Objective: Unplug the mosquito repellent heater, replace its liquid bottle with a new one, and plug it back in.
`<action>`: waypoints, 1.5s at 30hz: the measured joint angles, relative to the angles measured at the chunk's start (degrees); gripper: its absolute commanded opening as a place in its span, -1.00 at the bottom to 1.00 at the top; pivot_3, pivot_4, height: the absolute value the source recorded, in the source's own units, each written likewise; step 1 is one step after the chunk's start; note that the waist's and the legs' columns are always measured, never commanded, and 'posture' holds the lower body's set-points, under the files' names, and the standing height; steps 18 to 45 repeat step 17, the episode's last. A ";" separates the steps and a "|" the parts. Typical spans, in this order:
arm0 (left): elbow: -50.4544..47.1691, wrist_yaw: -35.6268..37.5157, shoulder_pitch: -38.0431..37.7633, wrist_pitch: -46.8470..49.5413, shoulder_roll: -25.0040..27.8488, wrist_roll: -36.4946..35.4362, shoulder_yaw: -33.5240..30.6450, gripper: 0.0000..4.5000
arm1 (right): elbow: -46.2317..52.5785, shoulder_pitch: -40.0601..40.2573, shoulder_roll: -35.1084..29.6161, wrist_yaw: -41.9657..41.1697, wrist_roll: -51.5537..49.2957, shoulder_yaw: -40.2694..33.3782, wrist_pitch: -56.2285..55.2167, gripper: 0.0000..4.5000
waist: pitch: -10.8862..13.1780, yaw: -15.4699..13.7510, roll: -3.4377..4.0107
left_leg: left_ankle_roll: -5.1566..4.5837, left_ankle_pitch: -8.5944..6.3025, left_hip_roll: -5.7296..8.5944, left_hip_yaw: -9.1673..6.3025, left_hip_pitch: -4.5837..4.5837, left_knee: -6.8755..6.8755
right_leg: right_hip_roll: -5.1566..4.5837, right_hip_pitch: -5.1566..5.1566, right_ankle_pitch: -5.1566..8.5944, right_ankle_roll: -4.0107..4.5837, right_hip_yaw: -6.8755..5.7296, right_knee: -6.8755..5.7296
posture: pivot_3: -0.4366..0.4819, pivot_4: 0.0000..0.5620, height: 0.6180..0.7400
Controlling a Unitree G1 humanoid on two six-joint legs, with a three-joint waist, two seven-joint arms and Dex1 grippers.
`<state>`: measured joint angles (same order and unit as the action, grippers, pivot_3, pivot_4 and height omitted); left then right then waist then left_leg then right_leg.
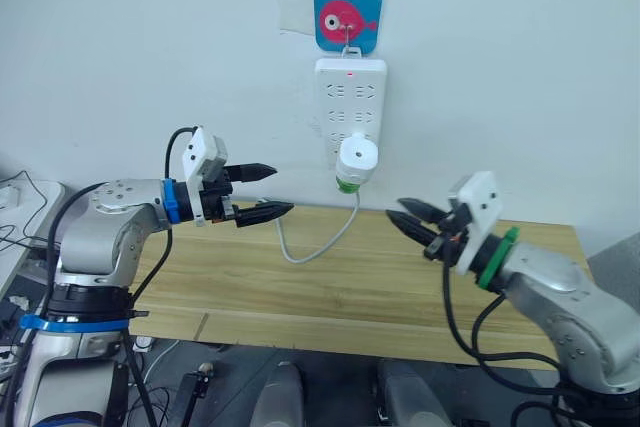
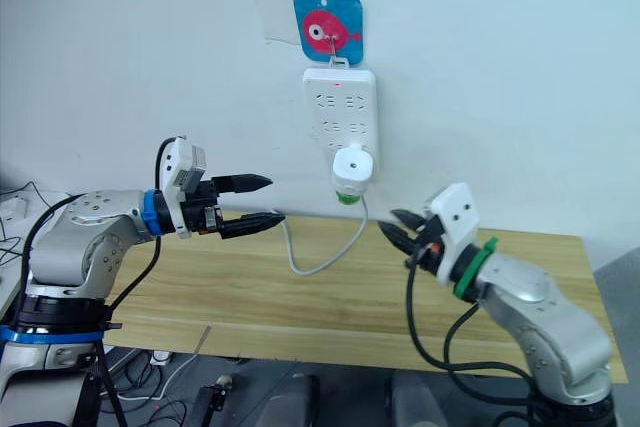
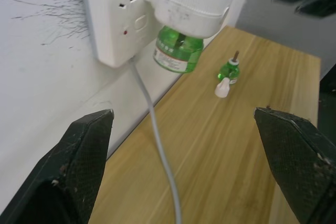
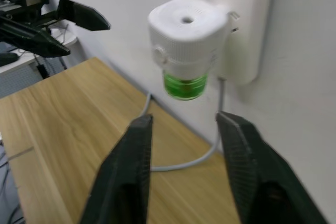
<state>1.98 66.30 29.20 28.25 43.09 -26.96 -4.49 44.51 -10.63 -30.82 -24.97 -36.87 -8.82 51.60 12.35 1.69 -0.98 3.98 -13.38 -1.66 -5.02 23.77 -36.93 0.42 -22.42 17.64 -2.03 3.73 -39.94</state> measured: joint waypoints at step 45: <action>0.38 -0.59 -2.78 -5.04 0.80 1.32 -1.52 1.00 | -0.43 10.61 -7.60 -7.07 2.48 -3.28 -10.99 0.99 | -0.04 -0.18 -0.05 | 0.01 0.00 0.01 0.04 0.00 -0.03 | -0.01 0.02 0.00 0.00 0.03 -0.01 | 0.16 -0.47 1.00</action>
